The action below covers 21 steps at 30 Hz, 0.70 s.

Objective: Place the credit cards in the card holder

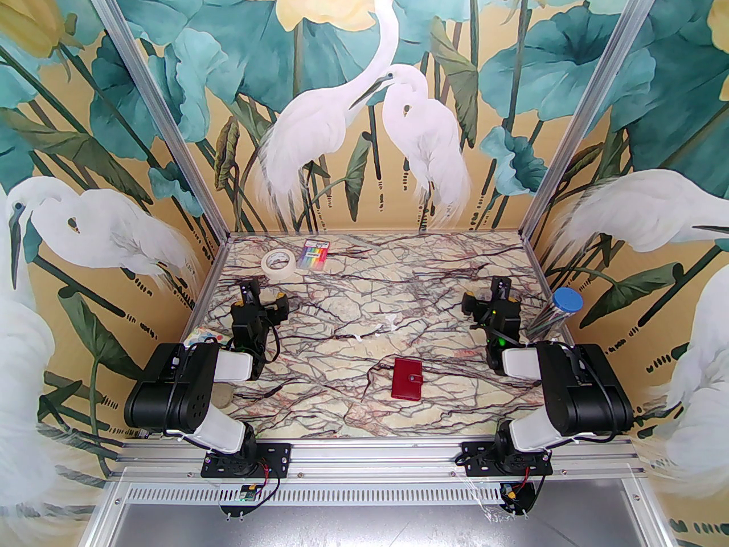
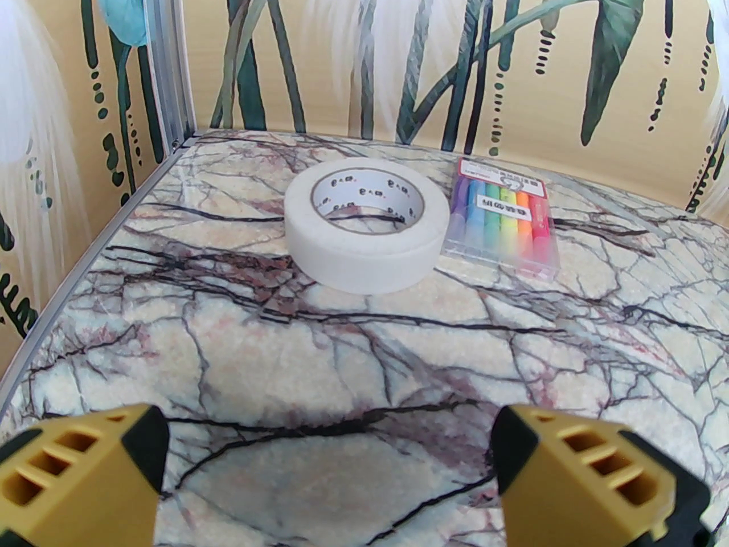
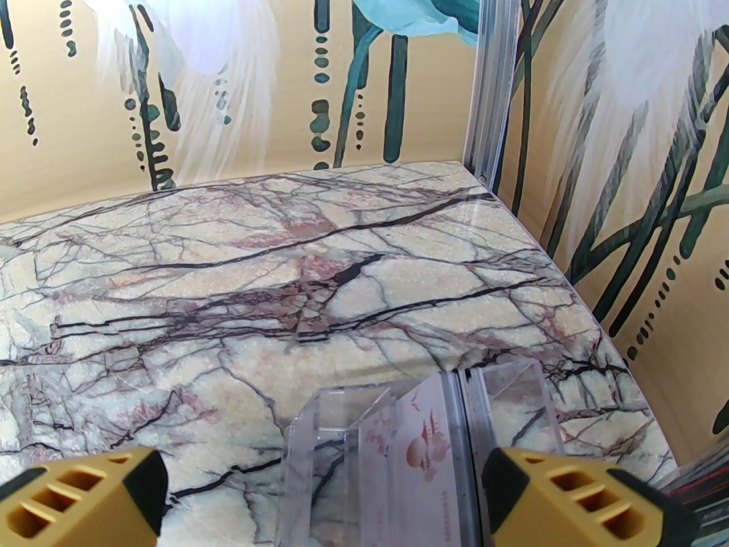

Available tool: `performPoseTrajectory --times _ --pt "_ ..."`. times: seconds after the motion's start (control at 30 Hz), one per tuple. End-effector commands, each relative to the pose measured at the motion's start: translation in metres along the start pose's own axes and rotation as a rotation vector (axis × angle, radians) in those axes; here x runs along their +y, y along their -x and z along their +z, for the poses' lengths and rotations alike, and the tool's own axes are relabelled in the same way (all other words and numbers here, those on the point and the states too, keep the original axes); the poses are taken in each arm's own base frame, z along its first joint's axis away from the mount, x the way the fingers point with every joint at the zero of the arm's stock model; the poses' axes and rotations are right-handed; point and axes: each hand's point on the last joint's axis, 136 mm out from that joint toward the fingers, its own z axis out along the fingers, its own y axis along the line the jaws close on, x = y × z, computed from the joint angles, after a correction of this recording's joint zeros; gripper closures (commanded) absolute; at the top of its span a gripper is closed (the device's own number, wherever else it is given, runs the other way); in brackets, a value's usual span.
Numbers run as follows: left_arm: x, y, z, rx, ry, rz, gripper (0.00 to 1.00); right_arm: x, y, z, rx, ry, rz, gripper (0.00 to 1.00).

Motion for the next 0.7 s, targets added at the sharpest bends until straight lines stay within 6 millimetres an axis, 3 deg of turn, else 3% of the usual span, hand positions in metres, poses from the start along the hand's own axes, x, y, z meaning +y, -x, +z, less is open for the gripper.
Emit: performPoseTrajectory --times 0.0,0.67 --pt "-0.0036 0.0114 0.0008 -0.037 -0.023 -0.016 0.0 0.0007 0.0084 0.0016 -0.024 0.006 0.007 0.01" --pt "-0.004 0.0111 0.0004 -0.036 -0.025 -0.015 0.01 0.0076 0.0078 0.0033 -0.012 0.057 -0.004 0.01"
